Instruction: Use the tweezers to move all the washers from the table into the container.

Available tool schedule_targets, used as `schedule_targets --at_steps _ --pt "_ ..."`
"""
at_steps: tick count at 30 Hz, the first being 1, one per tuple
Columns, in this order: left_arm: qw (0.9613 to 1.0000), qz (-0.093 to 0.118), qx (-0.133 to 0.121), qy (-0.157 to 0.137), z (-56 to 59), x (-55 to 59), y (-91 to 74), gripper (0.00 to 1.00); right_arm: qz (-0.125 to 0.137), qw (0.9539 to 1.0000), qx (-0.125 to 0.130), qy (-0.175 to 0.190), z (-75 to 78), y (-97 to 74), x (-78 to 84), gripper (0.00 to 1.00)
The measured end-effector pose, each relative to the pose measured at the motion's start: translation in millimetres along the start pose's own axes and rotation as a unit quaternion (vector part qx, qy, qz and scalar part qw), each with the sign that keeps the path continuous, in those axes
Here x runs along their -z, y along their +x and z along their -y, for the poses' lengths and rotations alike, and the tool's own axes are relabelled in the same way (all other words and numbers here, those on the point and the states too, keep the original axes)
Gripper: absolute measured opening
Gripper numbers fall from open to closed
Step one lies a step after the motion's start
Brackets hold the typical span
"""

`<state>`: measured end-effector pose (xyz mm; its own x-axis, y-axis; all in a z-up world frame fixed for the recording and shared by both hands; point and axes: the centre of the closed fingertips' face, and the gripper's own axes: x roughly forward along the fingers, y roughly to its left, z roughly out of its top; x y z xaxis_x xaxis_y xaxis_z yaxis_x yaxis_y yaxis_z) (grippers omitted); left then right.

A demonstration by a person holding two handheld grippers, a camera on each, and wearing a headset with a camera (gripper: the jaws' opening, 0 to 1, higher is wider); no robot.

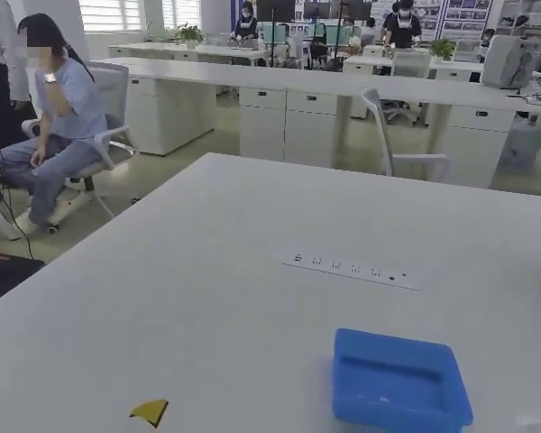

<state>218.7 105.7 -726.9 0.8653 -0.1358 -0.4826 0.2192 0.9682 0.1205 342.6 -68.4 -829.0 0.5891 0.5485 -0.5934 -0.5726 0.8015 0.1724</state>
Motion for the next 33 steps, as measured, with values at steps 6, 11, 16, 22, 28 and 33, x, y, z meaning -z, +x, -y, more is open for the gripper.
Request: schedule_targets --at_steps 6,11,16,22,28,33 --pt "1.0 -0.005 0.0 -0.005 -0.5 4.7 0.7 0.9 -0.005 1.0 0.001 -0.003 0.5 2.7 1.6 0.04" --pt "0.9999 -0.006 0.001 -0.008 -0.9 6.5 2.0 0.9 -0.01 0.9993 0.003 -0.037 -3.5 2.1 2.8 0.03" --pt "0.9999 -0.005 0.003 -0.009 -0.3 6.3 3.0 0.9 -0.018 0.9982 0.002 -0.057 -4.0 3.2 2.5 0.03" --pt "0.9999 -0.003 0.002 -0.013 -1.3 6.8 2.5 0.9 -0.023 0.9977 -0.001 -0.063 -2.8 2.8 -1.0 0.02" --pt "0.9999 0.0 0.0 -0.016 -2.7 6.3 1.6 0.9 -0.01 0.998 -0.006 -0.062 -6.4 -7.1 -16.2 0.02" --pt "0.9999 0.001 0.0 -0.017 -2.9 6.5 1.5 0.89 0.008 0.9978 -0.009 -0.066 -6.5 -12.9 -35.1 0.02"
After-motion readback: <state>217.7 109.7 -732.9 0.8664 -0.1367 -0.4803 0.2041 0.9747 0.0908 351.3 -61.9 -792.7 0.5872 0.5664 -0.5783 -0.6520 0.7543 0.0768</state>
